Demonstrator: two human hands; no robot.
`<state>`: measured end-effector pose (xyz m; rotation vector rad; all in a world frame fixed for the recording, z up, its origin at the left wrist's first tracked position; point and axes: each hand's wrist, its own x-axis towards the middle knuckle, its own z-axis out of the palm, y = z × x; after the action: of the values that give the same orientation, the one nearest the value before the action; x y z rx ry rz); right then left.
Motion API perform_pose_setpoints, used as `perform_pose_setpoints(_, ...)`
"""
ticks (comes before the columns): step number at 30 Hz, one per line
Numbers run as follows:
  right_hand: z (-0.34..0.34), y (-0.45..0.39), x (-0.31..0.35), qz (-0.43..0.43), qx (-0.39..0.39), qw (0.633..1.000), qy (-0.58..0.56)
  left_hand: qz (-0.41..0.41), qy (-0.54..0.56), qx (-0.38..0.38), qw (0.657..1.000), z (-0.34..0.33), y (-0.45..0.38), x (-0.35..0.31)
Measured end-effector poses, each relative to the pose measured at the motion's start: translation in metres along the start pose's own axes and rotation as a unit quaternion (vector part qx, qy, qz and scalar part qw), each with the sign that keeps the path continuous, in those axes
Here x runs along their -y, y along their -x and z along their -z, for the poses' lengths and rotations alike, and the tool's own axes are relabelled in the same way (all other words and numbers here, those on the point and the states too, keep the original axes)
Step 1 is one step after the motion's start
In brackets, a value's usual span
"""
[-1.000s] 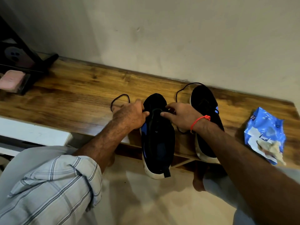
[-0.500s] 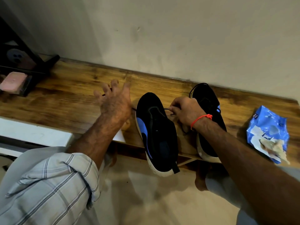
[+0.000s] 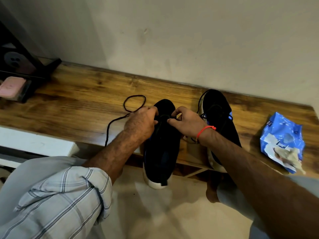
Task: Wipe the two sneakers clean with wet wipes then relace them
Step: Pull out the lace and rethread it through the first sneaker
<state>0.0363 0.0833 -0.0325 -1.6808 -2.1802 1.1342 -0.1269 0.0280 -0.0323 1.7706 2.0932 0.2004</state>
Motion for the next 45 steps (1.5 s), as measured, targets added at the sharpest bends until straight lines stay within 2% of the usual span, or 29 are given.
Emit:
perform_pose_setpoints(2, -0.004, 0.001, -0.001, -0.026, 0.015, 0.998, -0.047, -0.001, -0.020, -0.015, 1.000, -0.002, 0.000, 0.000)
perform_pose_setpoints(4, -0.008, 0.001, -0.001, -0.029, 0.011, 0.999, -0.044, 0.022, -0.035, -0.022, 0.999, -0.002, 0.001, 0.000)
perform_pose_setpoints(8, -0.006, -0.001, -0.004, -0.003, -0.059, 0.998, -0.025, 0.024, -0.077, -0.053, 0.995, 0.002, -0.002, 0.003)
perform_pose_setpoints(12, 0.004, -0.002, -0.005, 0.054, -0.058, 0.996, 0.052, 0.020, -0.027, -0.052, 0.998, 0.009, -0.005, 0.008)
perform_pose_setpoints(15, 0.014, -0.003, -0.006, 0.074, -0.036, 0.992, 0.093, 0.059, 0.027, -0.037, 0.997, 0.017, -0.009, 0.013)
perform_pose_setpoints(23, 0.081, 0.000, -0.013, 0.045, -0.005, 0.983, 0.178, 0.108, 0.061, -0.014, 0.992, 0.015, -0.015, 0.026)
perform_pose_setpoints(26, 0.110, -0.001, -0.020, 0.030, -0.061, 0.975, 0.210, 0.102, 0.056, -0.033, 0.993, 0.012, -0.017, 0.026)
perform_pose_setpoints(29, 0.121, -0.007, -0.031, -0.001, -0.203, 0.935, 0.293, 0.099, 0.036, -0.004, 0.994, 0.014, -0.016, 0.023)
perform_pose_setpoints(31, 0.115, -0.011, -0.033, 0.027, -0.268, 0.911, 0.312, 0.085, 0.025, -0.033, 0.996, 0.011, -0.015, 0.025)
perform_pose_setpoints(32, 0.107, -0.011, -0.027, 0.056, -0.271, 0.911, 0.305, 0.078, 0.024, -0.052, 0.995, 0.009, -0.015, 0.026)
perform_pose_setpoints(33, 0.096, -0.010, -0.020, 0.087, -0.256, 0.918, 0.290, 0.075, 0.026, -0.060, 0.995, 0.007, -0.014, 0.027)
perform_pose_setpoints(35, 0.060, -0.002, 0.001, 0.132, -0.155, 0.953, 0.226, 0.072, 0.035, -0.061, 0.995, 0.005, -0.013, 0.027)
perform_pose_setpoints(37, 0.019, 0.013, 0.018, 0.114, -0.024, 0.976, 0.185, 0.060, 0.052, -0.062, 0.995, 0.005, -0.013, 0.025)
perform_pose_setpoints(38, 0.003, 0.018, 0.022, 0.100, 0.014, 0.976, 0.192, 0.053, 0.068, -0.063, 0.994, 0.006, -0.013, 0.025)
perform_pose_setpoints(39, -0.009, 0.018, 0.020, 0.086, 0.028, 0.977, 0.195, 0.049, 0.083, -0.062, 0.993, 0.007, -0.013, 0.025)
perform_pose_setpoints(45, -0.015, 0.015, 0.014, 0.044, -0.039, 0.990, 0.126, 0.014, 0.133, 0.020, 0.991, 0.028, -0.014, 0.050)
